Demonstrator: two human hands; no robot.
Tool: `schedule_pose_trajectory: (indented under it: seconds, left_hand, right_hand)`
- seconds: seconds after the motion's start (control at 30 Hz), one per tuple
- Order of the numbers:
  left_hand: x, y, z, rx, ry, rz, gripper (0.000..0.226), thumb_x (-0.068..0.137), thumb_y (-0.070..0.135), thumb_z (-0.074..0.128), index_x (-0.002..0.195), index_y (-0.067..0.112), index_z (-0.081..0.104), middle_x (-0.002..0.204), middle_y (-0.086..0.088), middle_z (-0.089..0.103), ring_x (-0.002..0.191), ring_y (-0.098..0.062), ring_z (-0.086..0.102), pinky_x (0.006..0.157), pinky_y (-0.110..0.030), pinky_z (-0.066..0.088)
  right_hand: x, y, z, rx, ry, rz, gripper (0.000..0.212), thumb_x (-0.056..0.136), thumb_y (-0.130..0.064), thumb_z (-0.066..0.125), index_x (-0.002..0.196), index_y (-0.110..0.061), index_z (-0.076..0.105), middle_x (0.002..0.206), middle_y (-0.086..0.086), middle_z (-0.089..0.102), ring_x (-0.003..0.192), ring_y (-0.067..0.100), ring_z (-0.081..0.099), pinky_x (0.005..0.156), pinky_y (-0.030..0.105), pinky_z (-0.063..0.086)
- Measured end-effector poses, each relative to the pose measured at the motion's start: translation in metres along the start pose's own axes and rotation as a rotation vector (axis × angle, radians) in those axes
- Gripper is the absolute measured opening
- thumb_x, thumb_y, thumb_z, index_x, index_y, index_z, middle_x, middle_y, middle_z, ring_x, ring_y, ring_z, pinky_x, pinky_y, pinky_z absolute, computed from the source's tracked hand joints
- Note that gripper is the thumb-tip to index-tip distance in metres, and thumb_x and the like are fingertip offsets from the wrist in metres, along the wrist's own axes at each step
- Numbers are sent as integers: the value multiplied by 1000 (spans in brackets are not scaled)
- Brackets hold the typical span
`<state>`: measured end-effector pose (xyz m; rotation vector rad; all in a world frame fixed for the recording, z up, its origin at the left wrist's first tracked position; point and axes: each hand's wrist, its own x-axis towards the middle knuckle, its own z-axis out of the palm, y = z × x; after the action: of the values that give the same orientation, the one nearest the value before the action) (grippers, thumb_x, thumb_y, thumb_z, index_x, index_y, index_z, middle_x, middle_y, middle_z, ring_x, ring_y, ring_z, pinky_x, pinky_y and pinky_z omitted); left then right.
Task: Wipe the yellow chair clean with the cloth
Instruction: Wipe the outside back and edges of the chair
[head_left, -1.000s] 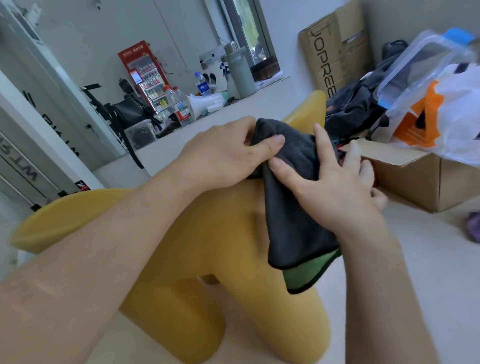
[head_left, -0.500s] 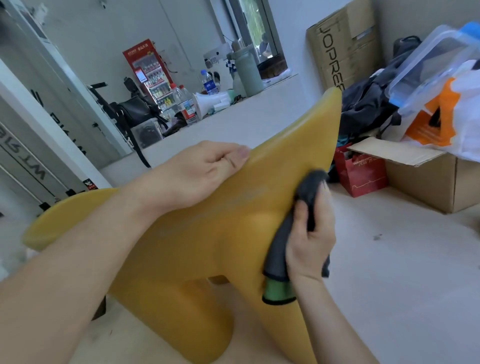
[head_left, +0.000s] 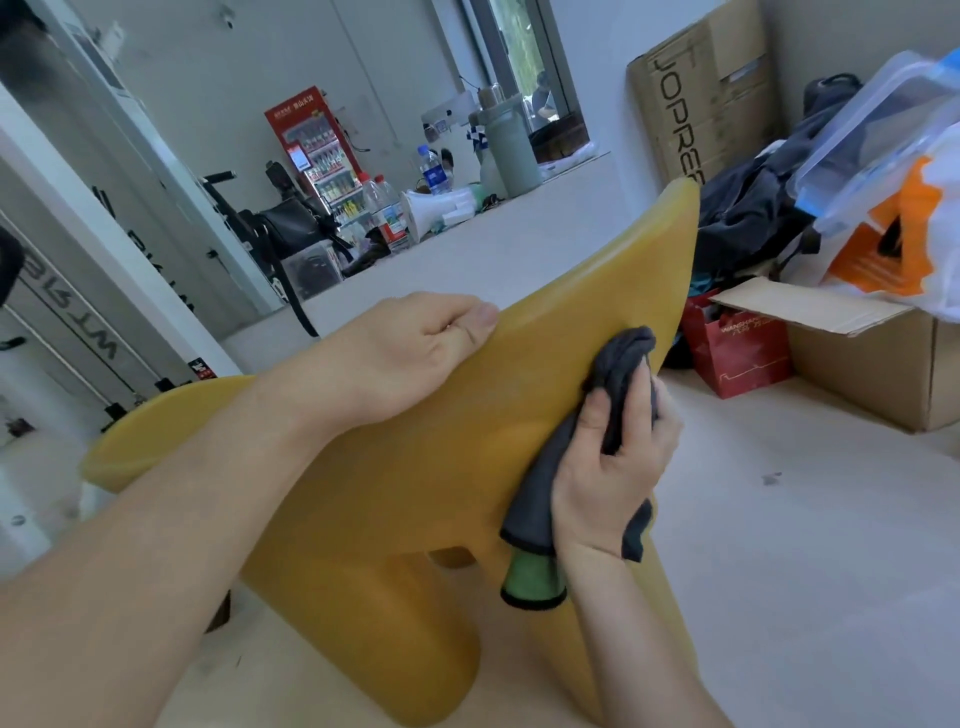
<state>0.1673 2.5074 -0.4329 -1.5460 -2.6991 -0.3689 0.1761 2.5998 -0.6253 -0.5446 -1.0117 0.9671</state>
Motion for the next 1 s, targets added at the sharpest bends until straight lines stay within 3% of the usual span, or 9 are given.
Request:
schedule_pose_trajectory:
  seconds: [0.1, 0.3, 0.37, 0.47, 0.53, 0.7, 0.83, 0.93, 1.0]
  left_hand:
    - [-6, 2, 6, 30, 94, 19, 63, 96, 57, 27, 89, 1, 54, 77, -18, 57, 70, -30, 55, 75, -50, 48]
    - [-9, 16, 10, -15, 184, -29, 55, 89, 53, 31, 85, 7, 61, 80, -11, 65, 82, -29, 59, 81, -54, 46]
    - [-10, 22, 12, -22, 197, -48, 56, 89, 54, 32, 82, 4, 56, 77, -18, 59, 77, -33, 56, 79, -55, 47]
    - [-2, 33, 17, 1, 210, -23, 52, 97, 50, 34, 75, 6, 47, 63, -9, 47, 64, -29, 50, 70, -44, 45]
    - [10, 44, 23, 38, 227, -17, 49, 100, 46, 33, 68, 9, 41, 56, 1, 38, 56, -22, 42, 59, -38, 36]
    - [42, 58, 29, 88, 243, -60, 49, 100, 44, 35, 59, 17, 37, 50, 5, 36, 54, -23, 38, 55, -35, 31]
    - [47, 54, 23, -15, 178, -71, 45, 101, 38, 36, 63, 14, 42, 56, 3, 40, 56, -19, 40, 61, -36, 35]
    - [47, 51, 21, -79, 154, -90, 47, 102, 39, 33, 88, 0, 56, 77, -19, 62, 70, -31, 59, 77, -47, 51]
    - [47, 53, 21, -67, 121, -115, 49, 102, 40, 32, 103, -1, 58, 85, -21, 63, 75, -33, 62, 86, -54, 49]
  right_hand:
    - [-4, -26, 9, 48, 55, 209, 44, 94, -30, 51, 137, -22, 48, 117, 8, 48, 111, 22, 50, 100, 41, 43]
    - [-16, -47, 4, 25, -206, -365, 33, 93, -16, 62, 124, -24, 54, 118, 5, 43, 99, 32, 55, 87, 44, 47]
    - [3, -41, -6, 59, -193, -282, 31, 93, -14, 61, 123, -20, 57, 116, 5, 44, 104, 27, 54, 95, 39, 45]
    - [67, -31, -3, 119, -94, -5, 36, 92, -19, 60, 127, -11, 59, 114, 11, 48, 106, -7, 47, 98, 10, 34]
    - [115, -24, 1, 104, -44, 146, 44, 91, -30, 57, 129, -8, 59, 117, 16, 54, 103, -4, 50, 94, 5, 35]
    - [5, -55, -3, 103, -82, -65, 35, 95, -27, 57, 129, -26, 57, 108, 2, 47, 97, 20, 53, 89, 36, 47]
    - [8, -49, -3, 118, -199, -217, 27, 91, -23, 60, 118, -27, 59, 103, 9, 51, 95, 17, 55, 86, 29, 47]
    - [97, -18, 11, 64, -2, 53, 29, 89, -23, 59, 115, -10, 64, 103, 17, 58, 95, -12, 47, 87, 2, 31]
    - [107, -7, 14, 29, 20, 145, 38, 88, -29, 56, 116, -4, 63, 98, 16, 58, 90, 2, 50, 80, -1, 30]
